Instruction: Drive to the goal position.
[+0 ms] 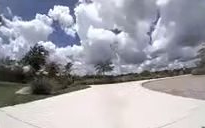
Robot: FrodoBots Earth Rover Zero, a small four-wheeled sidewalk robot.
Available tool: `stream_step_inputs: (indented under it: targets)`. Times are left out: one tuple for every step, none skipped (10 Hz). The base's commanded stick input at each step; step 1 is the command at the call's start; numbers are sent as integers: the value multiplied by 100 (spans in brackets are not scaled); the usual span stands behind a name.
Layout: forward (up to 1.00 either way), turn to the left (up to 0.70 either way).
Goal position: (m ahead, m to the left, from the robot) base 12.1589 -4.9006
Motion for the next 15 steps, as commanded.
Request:
stream_step_inputs:
  targets:
    - [70, 0]
    - [70, 26]
    - [70, 35]
    - [70, 35]
    - [70, 0]
    - [70, 0]
    - [70, 0]
    - [70, 0]
    - [70, 0]
    - [70, 0]
    - [70, 0]
    - [70, 0]
    - [70, 0]
    - [70, 0]
    - [70, 0]
